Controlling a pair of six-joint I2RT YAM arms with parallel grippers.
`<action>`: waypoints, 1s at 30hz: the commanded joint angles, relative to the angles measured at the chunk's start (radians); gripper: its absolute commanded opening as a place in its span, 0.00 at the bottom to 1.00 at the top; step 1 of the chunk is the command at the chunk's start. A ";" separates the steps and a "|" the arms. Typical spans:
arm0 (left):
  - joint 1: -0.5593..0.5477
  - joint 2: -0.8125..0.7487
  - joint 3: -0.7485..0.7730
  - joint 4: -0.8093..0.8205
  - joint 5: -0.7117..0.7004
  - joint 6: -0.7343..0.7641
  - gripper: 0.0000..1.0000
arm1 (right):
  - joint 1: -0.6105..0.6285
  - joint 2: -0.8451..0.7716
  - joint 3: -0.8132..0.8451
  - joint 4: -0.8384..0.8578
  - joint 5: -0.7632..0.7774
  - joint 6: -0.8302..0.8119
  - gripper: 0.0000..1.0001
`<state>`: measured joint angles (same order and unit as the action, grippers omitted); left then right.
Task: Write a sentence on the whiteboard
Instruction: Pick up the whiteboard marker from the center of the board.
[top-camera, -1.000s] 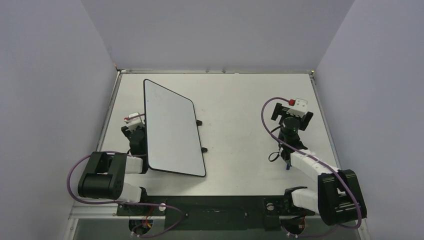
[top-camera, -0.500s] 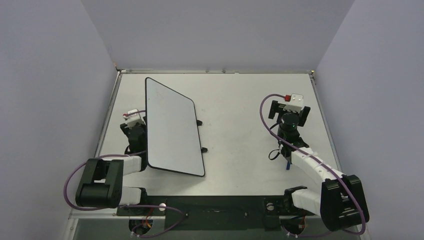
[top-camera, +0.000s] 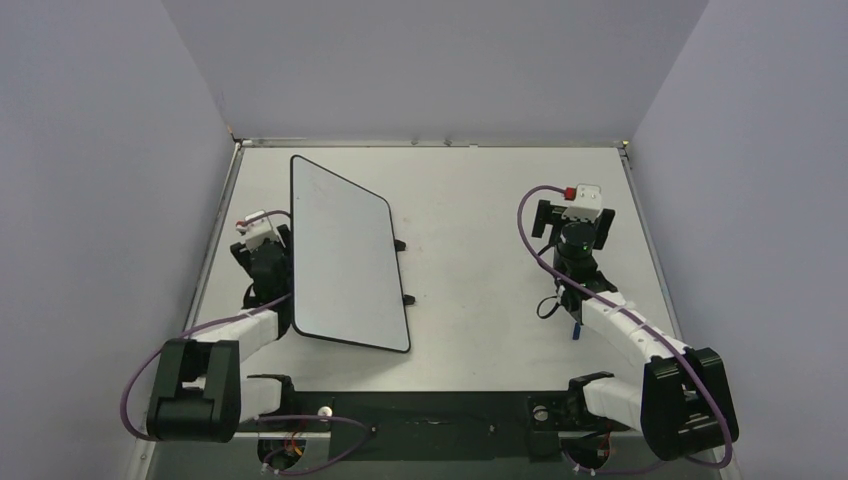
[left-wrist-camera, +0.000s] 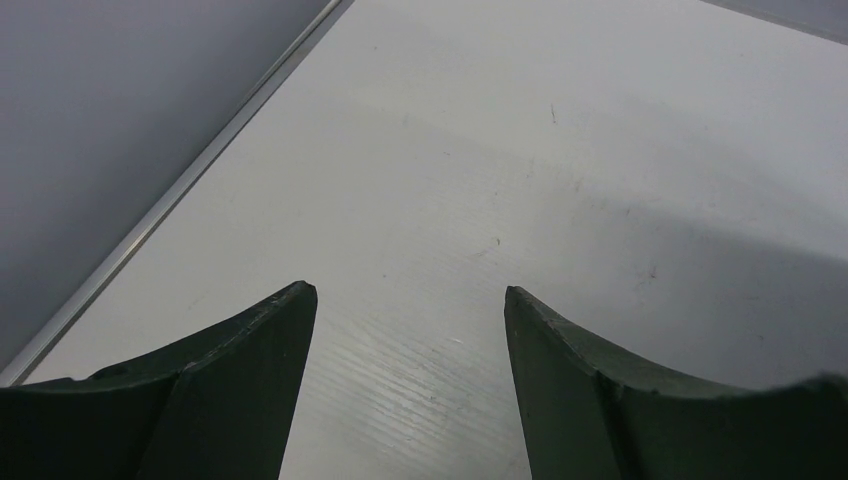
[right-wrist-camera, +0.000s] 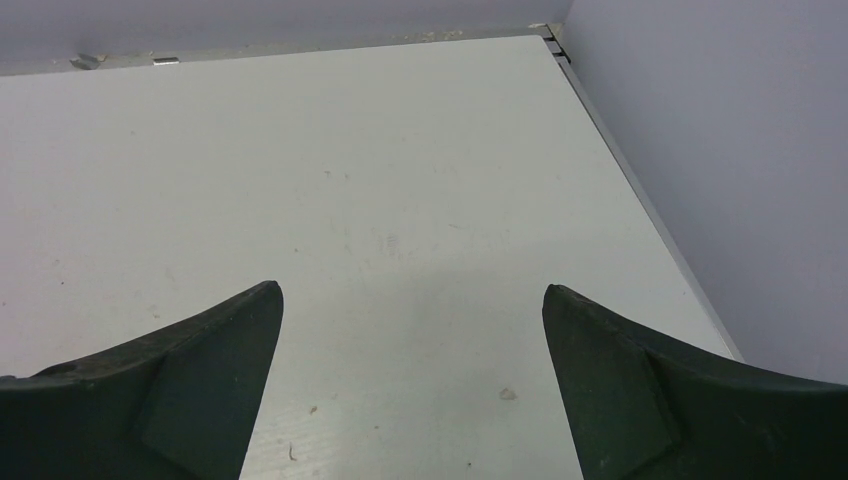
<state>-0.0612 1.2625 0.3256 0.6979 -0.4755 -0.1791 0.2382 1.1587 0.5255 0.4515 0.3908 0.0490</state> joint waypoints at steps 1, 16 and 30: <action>0.002 -0.116 0.041 -0.074 -0.072 0.024 0.67 | 0.009 -0.030 0.049 0.000 -0.021 0.027 0.98; 0.055 -0.267 -0.005 -0.176 -0.172 0.049 0.69 | 0.042 -0.029 0.084 -0.036 -0.063 0.075 0.99; 0.144 -0.435 0.032 -0.265 -0.220 0.007 0.70 | 0.080 -0.043 0.193 -0.168 -0.013 0.188 1.00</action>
<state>0.0631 0.8734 0.3168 0.4541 -0.6765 -0.1474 0.3134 1.1526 0.6407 0.3286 0.3511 0.1516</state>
